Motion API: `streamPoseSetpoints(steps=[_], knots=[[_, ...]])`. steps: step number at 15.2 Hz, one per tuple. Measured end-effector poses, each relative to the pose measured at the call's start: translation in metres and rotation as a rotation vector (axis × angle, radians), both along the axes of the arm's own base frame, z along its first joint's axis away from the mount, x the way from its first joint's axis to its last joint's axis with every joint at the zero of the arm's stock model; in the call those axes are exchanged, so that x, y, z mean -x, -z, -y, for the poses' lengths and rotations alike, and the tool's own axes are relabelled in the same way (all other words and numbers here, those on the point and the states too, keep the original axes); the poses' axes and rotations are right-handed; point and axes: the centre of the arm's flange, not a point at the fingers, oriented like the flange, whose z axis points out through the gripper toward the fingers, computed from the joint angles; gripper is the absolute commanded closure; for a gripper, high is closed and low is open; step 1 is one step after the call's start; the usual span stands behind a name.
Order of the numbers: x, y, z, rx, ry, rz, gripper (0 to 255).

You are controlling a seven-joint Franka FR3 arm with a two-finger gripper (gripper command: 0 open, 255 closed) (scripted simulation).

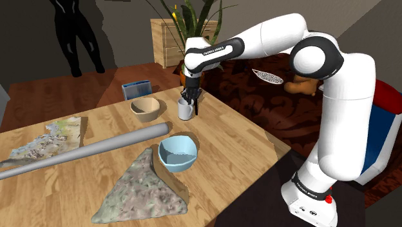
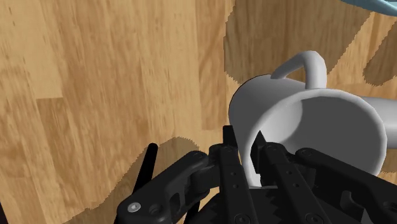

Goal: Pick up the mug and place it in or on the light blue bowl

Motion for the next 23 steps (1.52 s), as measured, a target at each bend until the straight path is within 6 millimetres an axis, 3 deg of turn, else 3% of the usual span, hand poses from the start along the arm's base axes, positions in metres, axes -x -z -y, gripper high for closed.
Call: streamPoseSetpoints(steps=[12, 15, 23], knots=[[0.000, -0.061, 0.000, 0.000, 0.000, 0.000, 255], [0.019, -0.069, -0.021, 0.000, 0.000, 0.000, 255], [0.083, -0.077, -0.105, 0.000, -0.001, 0.000, 255]])
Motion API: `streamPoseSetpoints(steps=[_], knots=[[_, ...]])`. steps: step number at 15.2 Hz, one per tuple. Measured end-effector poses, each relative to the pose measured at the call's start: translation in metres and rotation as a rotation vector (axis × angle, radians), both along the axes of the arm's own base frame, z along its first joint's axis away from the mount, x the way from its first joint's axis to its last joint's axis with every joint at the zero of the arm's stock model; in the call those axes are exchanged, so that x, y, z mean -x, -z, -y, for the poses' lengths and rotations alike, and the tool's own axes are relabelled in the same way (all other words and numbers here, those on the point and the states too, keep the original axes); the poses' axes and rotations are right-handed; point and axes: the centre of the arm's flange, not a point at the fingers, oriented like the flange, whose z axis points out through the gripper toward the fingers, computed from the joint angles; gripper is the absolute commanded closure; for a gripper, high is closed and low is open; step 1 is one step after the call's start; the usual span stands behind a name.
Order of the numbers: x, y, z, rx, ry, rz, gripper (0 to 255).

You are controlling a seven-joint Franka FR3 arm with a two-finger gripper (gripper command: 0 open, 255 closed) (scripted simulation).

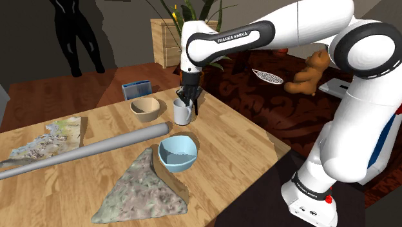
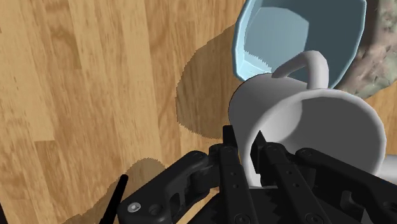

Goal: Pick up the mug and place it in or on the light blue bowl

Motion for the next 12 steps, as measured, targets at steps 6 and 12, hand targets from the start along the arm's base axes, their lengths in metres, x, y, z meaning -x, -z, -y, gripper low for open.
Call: streamPoseSetpoints(steps=[6, 12], knots=[[0.050, -0.008, -0.060, 0.001, 0.000, 0.000, 255], [0.073, 0.004, -0.088, 0.001, 0.001, 0.000, 255]])
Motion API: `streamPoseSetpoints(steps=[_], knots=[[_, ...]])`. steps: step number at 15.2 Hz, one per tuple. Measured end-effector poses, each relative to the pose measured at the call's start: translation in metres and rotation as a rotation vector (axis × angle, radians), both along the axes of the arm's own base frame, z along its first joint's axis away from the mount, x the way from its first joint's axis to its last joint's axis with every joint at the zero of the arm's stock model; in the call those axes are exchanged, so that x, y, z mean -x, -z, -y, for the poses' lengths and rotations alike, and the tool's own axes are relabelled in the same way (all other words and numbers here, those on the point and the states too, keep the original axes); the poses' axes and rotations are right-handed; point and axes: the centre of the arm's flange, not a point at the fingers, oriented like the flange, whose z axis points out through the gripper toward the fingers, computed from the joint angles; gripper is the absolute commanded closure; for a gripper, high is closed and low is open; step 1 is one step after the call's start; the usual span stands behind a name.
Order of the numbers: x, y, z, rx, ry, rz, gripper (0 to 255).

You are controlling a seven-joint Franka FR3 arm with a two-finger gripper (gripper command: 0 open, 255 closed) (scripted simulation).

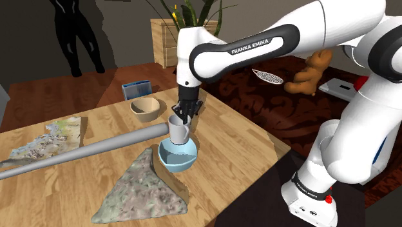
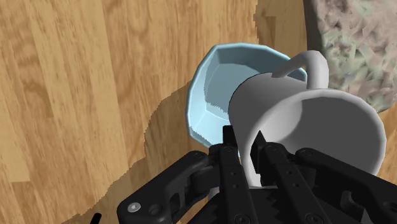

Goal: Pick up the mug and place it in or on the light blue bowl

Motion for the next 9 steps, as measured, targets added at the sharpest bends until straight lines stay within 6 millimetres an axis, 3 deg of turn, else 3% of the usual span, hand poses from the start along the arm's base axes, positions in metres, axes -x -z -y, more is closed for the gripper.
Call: streamPoseSetpoints(steps=[9], knots=[[0.000, 0.049, -0.001, 0.000, 0.000, 0.000, 255]])
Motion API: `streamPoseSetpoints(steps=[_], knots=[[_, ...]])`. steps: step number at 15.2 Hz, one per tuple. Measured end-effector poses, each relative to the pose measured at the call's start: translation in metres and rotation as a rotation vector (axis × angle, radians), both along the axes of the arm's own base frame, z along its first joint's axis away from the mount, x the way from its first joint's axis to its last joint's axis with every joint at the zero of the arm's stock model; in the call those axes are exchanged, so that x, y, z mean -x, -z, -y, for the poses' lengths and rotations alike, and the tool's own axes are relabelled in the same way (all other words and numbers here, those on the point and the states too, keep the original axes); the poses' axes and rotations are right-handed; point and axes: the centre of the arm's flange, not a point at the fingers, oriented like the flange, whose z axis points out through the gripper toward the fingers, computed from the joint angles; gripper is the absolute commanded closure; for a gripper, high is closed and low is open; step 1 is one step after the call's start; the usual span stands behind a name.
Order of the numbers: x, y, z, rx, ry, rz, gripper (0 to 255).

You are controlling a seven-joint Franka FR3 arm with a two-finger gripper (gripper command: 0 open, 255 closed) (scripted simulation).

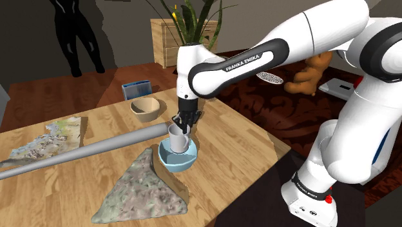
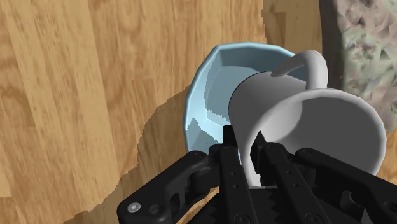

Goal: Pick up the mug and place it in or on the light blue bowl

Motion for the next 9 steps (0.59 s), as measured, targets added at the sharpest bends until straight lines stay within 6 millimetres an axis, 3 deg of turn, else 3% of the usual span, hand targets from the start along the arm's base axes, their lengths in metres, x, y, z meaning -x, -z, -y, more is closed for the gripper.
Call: streamPoseSetpoints(steps=[5, 9], knots=[[0.000, 0.026, 0.002, 0.000, 0.000, 0.000, 255], [0.000, 0.030, 0.001, 0.000, 0.000, 0.000, 255]])
